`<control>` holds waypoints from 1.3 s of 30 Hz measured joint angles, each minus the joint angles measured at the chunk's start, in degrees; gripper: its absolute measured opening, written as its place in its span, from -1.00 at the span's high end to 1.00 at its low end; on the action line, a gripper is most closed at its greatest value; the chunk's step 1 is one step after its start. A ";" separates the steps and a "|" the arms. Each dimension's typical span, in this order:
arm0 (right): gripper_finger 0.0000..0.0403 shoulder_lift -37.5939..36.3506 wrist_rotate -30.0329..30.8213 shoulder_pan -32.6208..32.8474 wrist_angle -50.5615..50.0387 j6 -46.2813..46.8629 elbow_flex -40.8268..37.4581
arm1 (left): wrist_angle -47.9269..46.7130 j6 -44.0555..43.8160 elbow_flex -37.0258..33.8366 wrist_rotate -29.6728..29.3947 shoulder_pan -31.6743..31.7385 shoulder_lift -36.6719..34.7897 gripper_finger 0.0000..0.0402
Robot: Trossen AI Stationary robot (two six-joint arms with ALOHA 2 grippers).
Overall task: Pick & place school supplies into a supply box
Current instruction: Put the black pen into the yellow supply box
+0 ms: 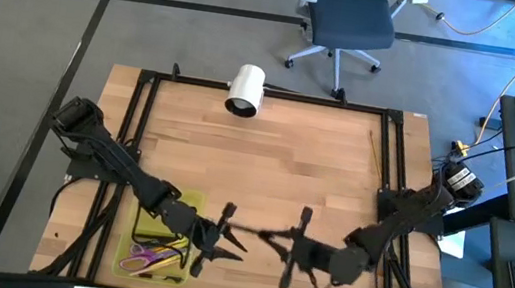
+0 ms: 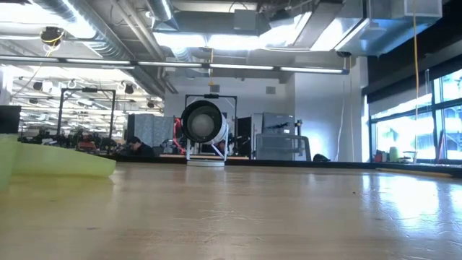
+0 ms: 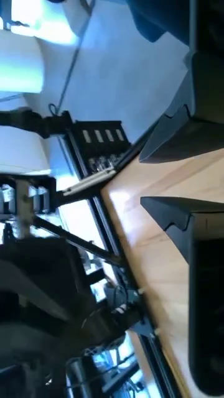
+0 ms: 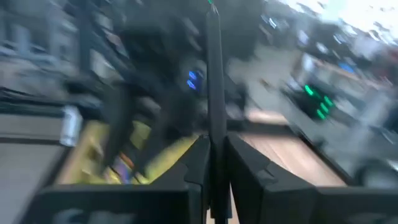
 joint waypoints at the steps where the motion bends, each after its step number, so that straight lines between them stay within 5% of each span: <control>1: 0.76 0.00 -0.97 0.61 2.05 -1.97 0.00 | 1.65 0.01 -0.01 0.46 0.00 0.42 0.56; 9: 0.76 -0.04 -8.41 5.30 9.44 -11.01 0.00 | 12.15 6.08 -0.01 3.42 0.03 1.18 0.62; 16: 0.76 -0.04 -9.81 8.12 9.54 -11.30 0.00 | 24.89 13.36 0.01 14.43 0.08 1.16 0.63; 22: 0.76 0.16 -16.28 8.22 10.38 -11.21 0.00 | 27.64 16.67 0.01 14.45 0.59 1.16 0.62; 39: 0.76 1.16 -16.56 2.39 12.76 -9.91 0.00 | 27.79 15.08 0.01 14.29 2.05 1.16 0.65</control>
